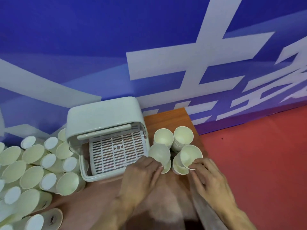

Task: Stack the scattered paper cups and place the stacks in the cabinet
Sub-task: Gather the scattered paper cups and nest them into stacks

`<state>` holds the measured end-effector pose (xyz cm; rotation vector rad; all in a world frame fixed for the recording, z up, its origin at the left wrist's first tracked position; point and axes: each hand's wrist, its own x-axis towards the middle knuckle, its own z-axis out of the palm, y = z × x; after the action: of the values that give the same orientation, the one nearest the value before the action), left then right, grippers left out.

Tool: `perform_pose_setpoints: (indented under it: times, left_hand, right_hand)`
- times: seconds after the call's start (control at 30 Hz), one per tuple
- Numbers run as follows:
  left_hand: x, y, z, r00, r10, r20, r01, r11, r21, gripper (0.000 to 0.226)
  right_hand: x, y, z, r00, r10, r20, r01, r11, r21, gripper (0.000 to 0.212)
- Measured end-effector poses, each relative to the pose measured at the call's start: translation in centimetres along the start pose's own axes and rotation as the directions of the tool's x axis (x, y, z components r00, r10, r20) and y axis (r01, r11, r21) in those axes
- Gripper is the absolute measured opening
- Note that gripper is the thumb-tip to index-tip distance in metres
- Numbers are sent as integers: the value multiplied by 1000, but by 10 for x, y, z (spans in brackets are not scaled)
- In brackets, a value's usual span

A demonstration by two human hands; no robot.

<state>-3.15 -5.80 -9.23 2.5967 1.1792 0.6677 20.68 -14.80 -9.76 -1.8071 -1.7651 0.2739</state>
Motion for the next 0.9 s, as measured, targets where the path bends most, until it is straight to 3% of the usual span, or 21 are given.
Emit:
perform_pose_setpoints:
  times: [0.23, 0.37, 0.57, 0.77, 0.9]
  left_hand:
    - [3, -1, 30, 995, -38, 95, 41, 999, -35, 18]
    - [1, -2, 41, 987, -84, 138, 89, 996, -29, 8]
    - [-3, -6, 54, 983, -62, 175, 60, 998, 20, 24]
    - [-7, -17, 73, 985, -82, 153, 79, 997, 24, 29]
    - [-1, -10, 62, 992, -94, 87, 90, 995, 41, 31]
  right_hand:
    - [-4, 23, 16, 993, 39, 114, -33, 998, -50, 8]
    - [-4, 25, 21, 989, 18, 149, -7, 997, -74, 8]
    - [-7, 27, 30, 980, 32, 196, -2, 988, -153, 22]
    - [-7, 36, 41, 980, 19, 196, 24, 976, -215, 5]
    - [-3, 30, 34, 981, 3, 193, 41, 973, -227, 5]
